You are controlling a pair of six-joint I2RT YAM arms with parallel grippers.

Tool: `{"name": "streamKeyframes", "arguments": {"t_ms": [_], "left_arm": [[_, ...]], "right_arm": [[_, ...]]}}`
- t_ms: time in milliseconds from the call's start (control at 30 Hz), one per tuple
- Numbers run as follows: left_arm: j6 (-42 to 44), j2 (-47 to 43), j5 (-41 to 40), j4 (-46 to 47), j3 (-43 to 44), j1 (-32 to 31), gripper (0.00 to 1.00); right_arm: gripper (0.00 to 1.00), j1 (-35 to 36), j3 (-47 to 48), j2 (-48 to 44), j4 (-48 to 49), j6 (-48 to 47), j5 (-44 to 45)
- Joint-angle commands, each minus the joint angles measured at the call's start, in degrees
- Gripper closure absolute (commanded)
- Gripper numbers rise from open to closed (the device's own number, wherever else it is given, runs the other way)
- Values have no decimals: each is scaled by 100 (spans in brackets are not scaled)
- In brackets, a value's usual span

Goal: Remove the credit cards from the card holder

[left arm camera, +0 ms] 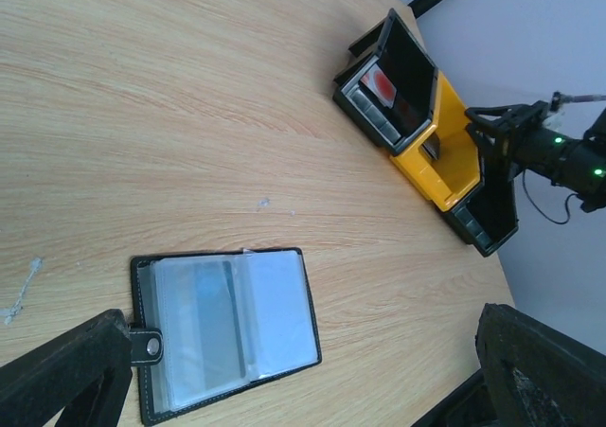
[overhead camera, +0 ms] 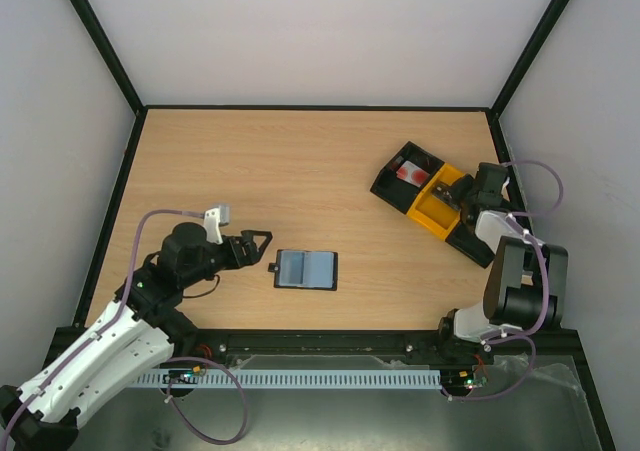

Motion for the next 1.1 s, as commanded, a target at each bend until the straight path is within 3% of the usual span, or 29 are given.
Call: {"name": "streamKeyframes", "arguments": {"t_ms": [0, 100, 433, 800, 1067], "left_arm": [[-30, 93, -41, 112, -163, 30, 0], [-72, 202, 6, 270, -294, 32, 0], [-25, 1192, 787, 945, -563, 33, 0], [-218, 2141, 1158, 1963, -943, 23, 5], [-675, 2493, 1529, 3161, -1378, 30, 8]], "right_arm": [[71, -27, 212, -373, -315, 382, 341], [65, -19, 403, -411, -675, 540, 347], [64, 408, 112, -1202, -992, 520, -383], [64, 1677, -711, -2808, -1354, 740, -466], [64, 3115, -1446, -3293, -1138, 1480, -166]]}}
